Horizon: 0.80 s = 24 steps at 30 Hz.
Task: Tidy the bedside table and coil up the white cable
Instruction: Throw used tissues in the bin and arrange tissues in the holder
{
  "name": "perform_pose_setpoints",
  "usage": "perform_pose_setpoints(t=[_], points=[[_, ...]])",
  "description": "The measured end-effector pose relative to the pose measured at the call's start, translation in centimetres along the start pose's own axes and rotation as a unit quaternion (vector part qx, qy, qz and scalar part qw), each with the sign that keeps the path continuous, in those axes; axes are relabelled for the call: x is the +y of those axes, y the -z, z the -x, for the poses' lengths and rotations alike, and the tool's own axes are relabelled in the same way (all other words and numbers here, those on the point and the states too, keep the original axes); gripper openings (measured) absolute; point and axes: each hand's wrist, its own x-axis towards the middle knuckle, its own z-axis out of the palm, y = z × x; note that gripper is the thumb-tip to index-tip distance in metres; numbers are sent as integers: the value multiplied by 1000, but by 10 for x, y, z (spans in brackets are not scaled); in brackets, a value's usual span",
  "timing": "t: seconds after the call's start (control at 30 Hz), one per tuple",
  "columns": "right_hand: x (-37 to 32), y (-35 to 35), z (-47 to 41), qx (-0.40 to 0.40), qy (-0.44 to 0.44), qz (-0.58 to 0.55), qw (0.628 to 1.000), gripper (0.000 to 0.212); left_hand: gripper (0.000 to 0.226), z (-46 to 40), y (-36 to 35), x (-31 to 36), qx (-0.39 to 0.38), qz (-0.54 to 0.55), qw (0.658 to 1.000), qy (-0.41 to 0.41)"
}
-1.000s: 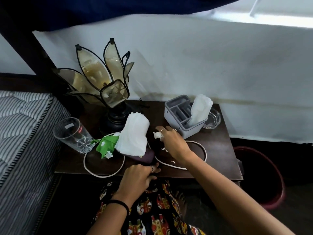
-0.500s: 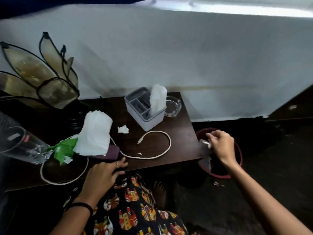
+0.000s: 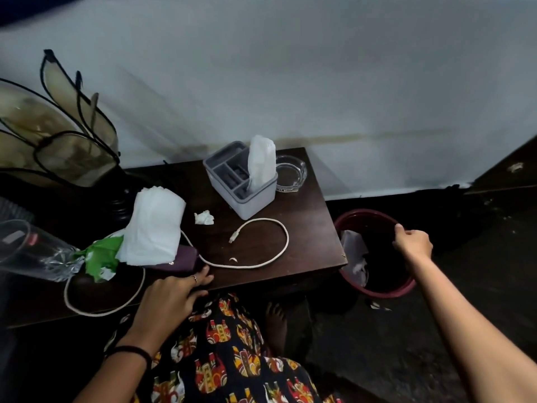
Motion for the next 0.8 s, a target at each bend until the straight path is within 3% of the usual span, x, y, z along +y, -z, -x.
perform_pose_setpoints(t=[0.07,0.17,0.27,0.37,0.5,0.6,0.7,0.8], points=[[-24,0,13,-1,57,-18,998,39,44,0,-1,-1,-1,-1,1000,-1],[-60,-9,60,-14,220,-48,974,28,44,1,-1,-2,-3,9,1000,-2],[-77,-25,135,-54,434,-67,897,10,46,1,-3,-3,-9,21,1000,3],[-82,-54,189,-156,574,-12,804,12,45,1,-4,-3,-10,19,1000,-1],[-101,-112,217,-274,610,129,732,31,45,3,-4,-4,1,5,1000,-17],[-115,-155,224,-315,596,280,684,57,45,5,-4,-4,16,-13,999,-25],[-126,-179,228,-308,568,367,669,69,40,6,-5,-5,26,-18,999,-31],[-129,-191,231,-294,571,388,661,64,39,6,-7,-6,30,-15,999,-36]])
